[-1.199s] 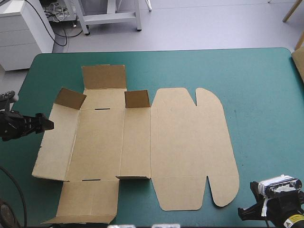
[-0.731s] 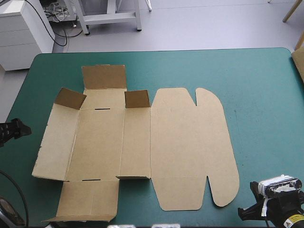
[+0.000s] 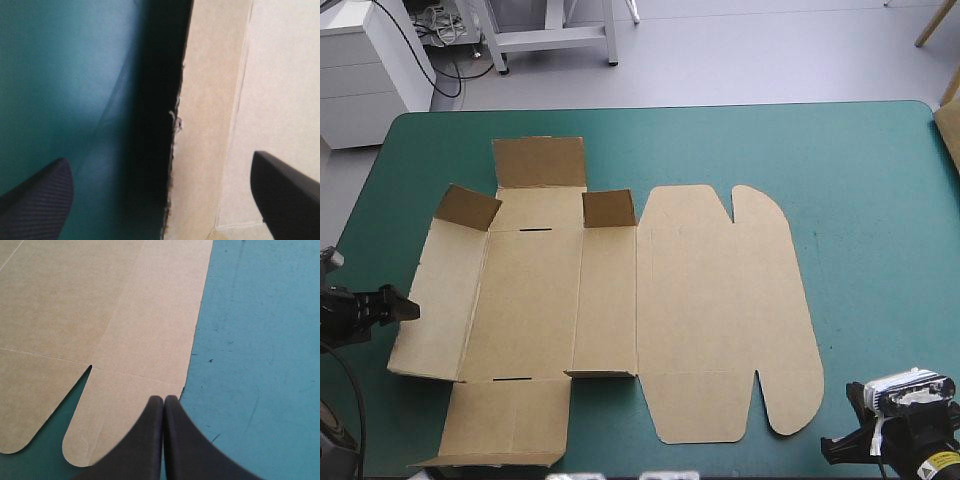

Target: Fold the box

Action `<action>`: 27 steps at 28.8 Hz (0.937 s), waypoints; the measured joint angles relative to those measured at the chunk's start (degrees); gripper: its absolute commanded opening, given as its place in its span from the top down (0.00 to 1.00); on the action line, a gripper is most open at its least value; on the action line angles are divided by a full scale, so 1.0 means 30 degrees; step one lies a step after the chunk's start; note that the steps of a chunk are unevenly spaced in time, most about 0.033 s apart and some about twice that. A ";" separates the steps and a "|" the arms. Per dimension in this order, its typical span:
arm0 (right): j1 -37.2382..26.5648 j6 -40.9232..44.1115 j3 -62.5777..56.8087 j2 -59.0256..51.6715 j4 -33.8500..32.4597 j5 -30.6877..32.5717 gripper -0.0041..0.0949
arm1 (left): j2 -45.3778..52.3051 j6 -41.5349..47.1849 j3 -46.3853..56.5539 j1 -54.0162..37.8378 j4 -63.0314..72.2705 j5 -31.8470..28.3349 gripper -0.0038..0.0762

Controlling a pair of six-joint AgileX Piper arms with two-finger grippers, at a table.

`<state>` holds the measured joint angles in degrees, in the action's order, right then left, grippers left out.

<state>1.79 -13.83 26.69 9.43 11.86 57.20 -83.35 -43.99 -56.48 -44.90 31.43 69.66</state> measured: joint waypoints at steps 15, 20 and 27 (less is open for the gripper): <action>0.0000 0.0000 0.0000 0.0000 0.0000 0.0000 0.98 | -0.0979 -0.0754 0.0803 0.2103 0.0364 -0.0160 0.14; 0.0000 0.0000 0.0000 0.0000 0.0000 0.0000 0.98 | -0.1031 -0.0754 0.0578 0.2156 0.0497 -0.0160 0.37; 0.0000 0.0000 0.0000 0.0000 0.0000 0.0000 0.98 | -0.1050 -0.0754 0.0078 0.2156 0.0535 -0.0160 0.67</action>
<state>1.79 -13.83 26.69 9.43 11.86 57.20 -86.50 -46.26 -56.25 -38.44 33.03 69.18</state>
